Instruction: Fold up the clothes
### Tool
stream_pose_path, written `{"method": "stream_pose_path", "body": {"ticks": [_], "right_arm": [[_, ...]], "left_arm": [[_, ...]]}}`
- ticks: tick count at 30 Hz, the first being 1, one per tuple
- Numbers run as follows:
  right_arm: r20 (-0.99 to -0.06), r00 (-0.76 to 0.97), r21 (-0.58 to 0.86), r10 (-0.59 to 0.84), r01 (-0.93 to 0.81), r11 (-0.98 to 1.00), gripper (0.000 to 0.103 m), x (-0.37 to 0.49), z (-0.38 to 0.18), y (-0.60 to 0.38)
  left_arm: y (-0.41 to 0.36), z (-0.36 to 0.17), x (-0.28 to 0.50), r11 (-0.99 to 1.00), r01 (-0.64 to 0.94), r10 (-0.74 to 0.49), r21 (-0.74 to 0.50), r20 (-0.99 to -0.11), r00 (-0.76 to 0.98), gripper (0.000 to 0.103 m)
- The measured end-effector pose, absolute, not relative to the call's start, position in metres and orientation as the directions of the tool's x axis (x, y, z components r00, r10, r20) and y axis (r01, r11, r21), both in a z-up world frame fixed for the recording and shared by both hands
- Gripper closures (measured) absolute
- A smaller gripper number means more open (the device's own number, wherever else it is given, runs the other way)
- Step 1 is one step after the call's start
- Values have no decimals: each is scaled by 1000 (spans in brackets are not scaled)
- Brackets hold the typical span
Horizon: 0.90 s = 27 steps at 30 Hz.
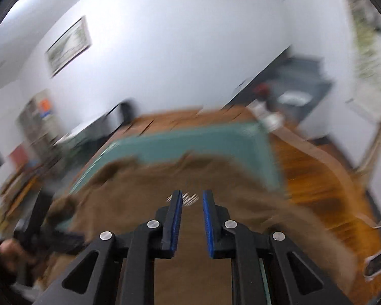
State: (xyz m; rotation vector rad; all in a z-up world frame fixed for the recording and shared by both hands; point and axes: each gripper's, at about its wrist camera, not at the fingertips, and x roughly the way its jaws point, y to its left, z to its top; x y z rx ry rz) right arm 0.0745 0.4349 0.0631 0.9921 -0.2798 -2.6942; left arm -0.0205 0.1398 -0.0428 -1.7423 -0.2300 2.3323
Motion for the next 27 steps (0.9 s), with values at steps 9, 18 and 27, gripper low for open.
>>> {"method": "stream_pose_path", "body": {"ticks": [9,18,27], "right_arm": [[-593,-682,684,-428,-145,-715,29,105,-13,523],[-372,-856,919,-360,-394,-13,29,189,-90,605],[-498,-847,841,-185,-524,133,29,194,-103,638]], "left_arm": [[145,-52,-29,-962,-79,272,-260,-933,-234,25],[172,-52,-37,-954,-161,281,-252,-939,-199,25],[173,-56,-36,-949,-183,290,-259,-942,-171,25]]}}
